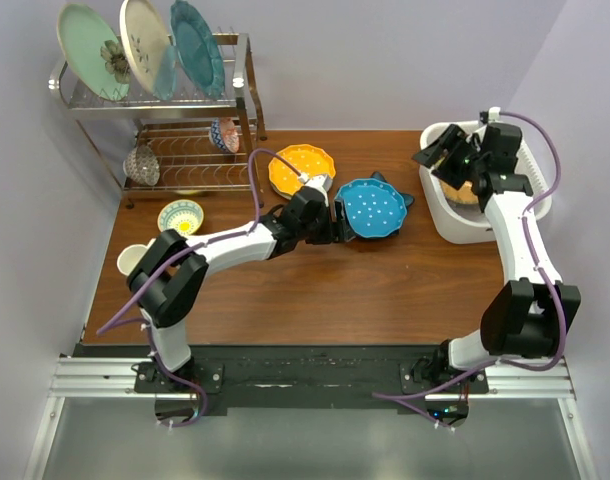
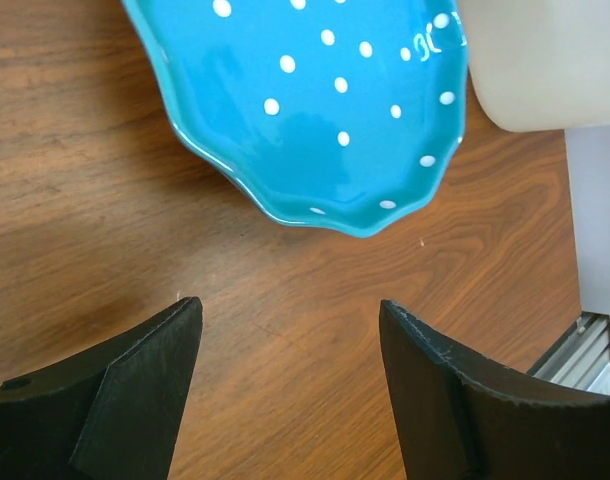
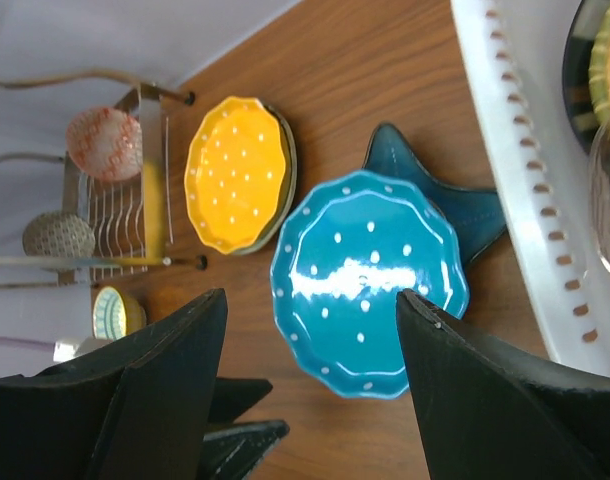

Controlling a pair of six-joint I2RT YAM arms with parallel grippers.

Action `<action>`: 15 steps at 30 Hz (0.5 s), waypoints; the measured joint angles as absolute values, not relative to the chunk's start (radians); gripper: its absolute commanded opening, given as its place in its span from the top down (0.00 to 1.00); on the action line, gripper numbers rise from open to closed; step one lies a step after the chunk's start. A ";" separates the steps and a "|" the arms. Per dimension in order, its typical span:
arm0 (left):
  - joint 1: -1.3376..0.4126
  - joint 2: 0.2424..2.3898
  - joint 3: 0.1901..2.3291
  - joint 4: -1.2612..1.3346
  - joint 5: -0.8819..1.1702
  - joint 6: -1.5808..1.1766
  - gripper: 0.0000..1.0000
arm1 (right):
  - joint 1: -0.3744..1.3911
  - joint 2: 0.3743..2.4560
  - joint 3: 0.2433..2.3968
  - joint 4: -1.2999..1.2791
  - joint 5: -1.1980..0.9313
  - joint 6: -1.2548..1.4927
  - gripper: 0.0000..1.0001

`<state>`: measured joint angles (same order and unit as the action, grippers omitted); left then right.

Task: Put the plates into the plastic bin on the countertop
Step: Pick up the plate at the center of the board.

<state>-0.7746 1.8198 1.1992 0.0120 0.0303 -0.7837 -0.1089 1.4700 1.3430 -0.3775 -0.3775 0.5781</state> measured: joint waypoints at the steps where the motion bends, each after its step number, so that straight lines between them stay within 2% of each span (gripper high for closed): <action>1: -0.775 1.825 1.199 0.014 0.029 -0.789 0.24 | -0.102 1.464 1.331 -0.379 -0.379 0.574 0.28; 15: -0.730 1.930 1.196 0.139 0.051 -0.899 0.26 | -0.029 1.319 1.116 -0.406 -0.389 0.528 0.28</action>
<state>-0.7296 1.9297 1.1961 0.1394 0.0513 -0.8986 -0.0288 1.3186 1.1160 -0.4061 -0.3893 0.5282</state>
